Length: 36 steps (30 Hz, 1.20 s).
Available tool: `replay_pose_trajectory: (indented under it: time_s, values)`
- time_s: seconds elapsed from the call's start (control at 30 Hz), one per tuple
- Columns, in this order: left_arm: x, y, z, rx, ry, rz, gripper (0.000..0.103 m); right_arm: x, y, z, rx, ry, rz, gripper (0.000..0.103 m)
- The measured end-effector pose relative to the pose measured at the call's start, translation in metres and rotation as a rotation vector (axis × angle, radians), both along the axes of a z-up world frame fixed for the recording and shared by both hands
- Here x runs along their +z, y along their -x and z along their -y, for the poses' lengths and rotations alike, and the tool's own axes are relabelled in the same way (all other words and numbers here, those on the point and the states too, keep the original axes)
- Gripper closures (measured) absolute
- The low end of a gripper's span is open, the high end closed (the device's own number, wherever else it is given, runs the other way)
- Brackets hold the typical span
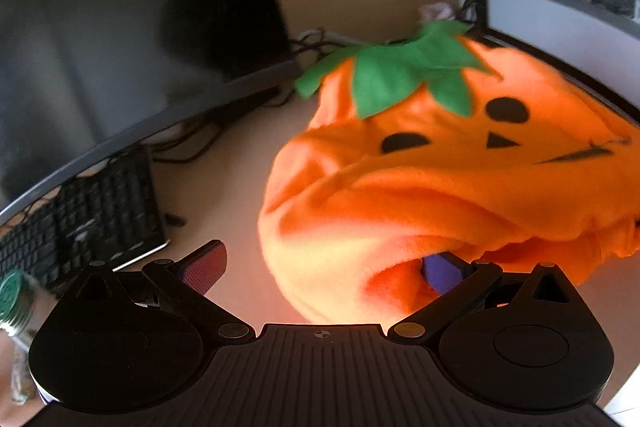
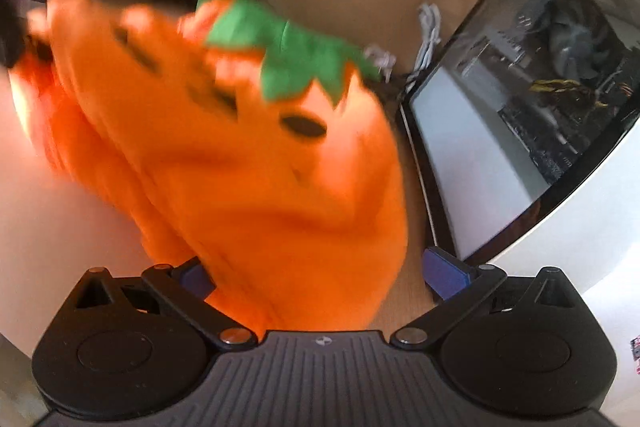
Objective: Fold clothes
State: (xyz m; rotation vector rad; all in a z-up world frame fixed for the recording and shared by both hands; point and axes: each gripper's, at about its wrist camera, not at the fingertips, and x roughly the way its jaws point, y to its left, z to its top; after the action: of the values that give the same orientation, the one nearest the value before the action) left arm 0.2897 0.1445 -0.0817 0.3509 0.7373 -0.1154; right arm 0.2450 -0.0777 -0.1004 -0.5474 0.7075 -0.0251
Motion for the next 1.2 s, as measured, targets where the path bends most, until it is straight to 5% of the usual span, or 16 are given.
replay_pose_trajectory:
  time_s: [0.17,0.27,0.37,0.47,0.53,0.67,0.7,0.97,1.07,1.2]
  values:
    - [0.013,0.015,-0.019,-0.101,-0.2,0.059,0.0,0.055,0.012,0.028,-0.077,-0.028,0.191,0.0]
    - [0.073,0.029,-0.045,-0.061,-0.149,0.22,0.0,0.102,0.016,0.049,-0.138,-0.035,0.334,0.0]
    - [0.107,0.043,-0.061,0.045,-0.079,0.303,0.0,0.113,0.014,0.067,-0.216,-0.019,0.337,0.0]
    - [0.089,0.047,-0.075,0.058,0.017,0.163,0.0,0.087,0.02,0.085,-0.255,-0.028,0.206,0.0]
    - [0.065,0.048,-0.088,0.042,0.186,-0.018,0.0,0.069,0.028,0.091,-0.247,-0.097,0.091,0.0]
    - [0.043,0.052,-0.077,-0.052,0.377,-0.16,0.0,0.046,0.034,0.09,-0.232,-0.076,0.014,0.0]
    - [0.042,0.051,-0.066,-0.092,0.375,-0.161,0.0,0.042,0.033,0.09,-0.232,-0.056,0.008,0.0]
    - [0.049,0.072,0.056,-0.436,0.262,-0.128,0.0,0.003,0.025,0.086,-0.227,0.094,-0.003,0.0]
    - [0.038,0.079,0.097,-0.499,0.159,-0.097,0.0,0.014,0.026,0.084,-0.243,0.041,0.112,0.0]
    - [0.003,0.077,0.116,-0.446,-0.102,0.04,0.0,0.048,0.036,0.084,-0.259,-0.05,0.305,0.0]
